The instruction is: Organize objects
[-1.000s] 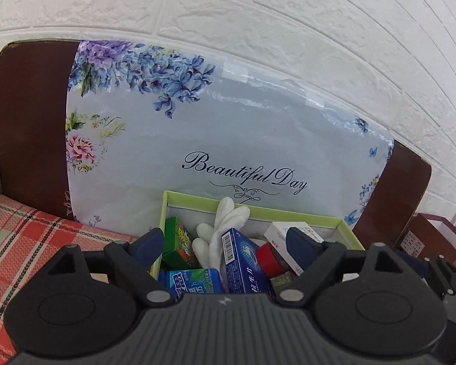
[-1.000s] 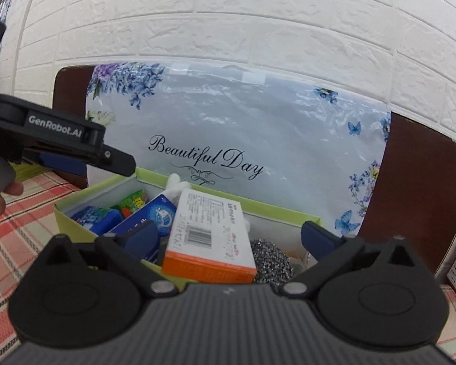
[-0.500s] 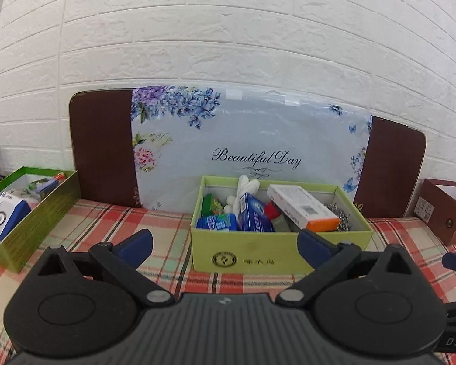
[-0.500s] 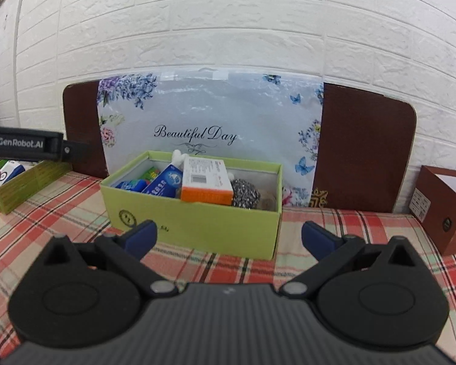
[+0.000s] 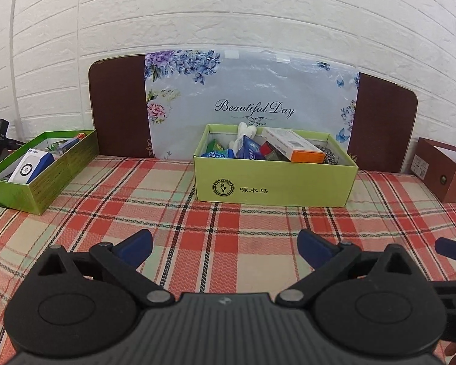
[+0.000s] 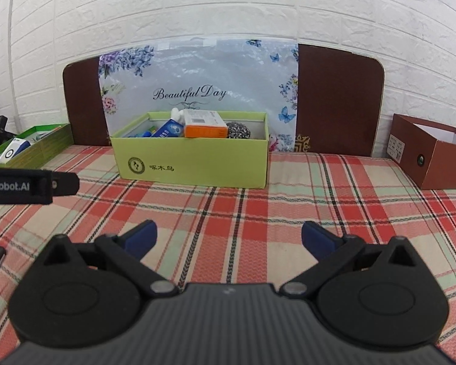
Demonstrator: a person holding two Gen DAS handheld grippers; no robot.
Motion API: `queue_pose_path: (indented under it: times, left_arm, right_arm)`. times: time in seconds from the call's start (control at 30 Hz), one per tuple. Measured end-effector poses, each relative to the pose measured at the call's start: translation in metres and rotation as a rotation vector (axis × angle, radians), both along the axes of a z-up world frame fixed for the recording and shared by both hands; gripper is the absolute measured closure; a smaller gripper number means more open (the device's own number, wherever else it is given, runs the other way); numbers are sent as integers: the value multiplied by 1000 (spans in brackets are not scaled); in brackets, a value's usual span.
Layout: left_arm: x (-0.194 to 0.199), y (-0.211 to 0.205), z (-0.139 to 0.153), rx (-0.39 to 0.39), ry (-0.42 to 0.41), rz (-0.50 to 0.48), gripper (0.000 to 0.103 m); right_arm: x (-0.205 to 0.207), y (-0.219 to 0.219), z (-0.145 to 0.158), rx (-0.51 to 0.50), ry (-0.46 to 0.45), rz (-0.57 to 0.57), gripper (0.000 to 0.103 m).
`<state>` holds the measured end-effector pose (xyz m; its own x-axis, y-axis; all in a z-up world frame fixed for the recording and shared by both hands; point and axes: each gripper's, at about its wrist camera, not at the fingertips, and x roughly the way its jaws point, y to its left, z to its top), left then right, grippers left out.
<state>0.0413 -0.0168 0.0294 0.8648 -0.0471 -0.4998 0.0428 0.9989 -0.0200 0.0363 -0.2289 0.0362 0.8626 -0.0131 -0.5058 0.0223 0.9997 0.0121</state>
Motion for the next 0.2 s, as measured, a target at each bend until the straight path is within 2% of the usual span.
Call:
queue_pose_path:
  times: [0.2]
  left_arm:
    - [-1, 1, 0, 5, -1, 7, 0]
  right_arm:
    - [2, 6, 4, -1, -10, 15, 0]
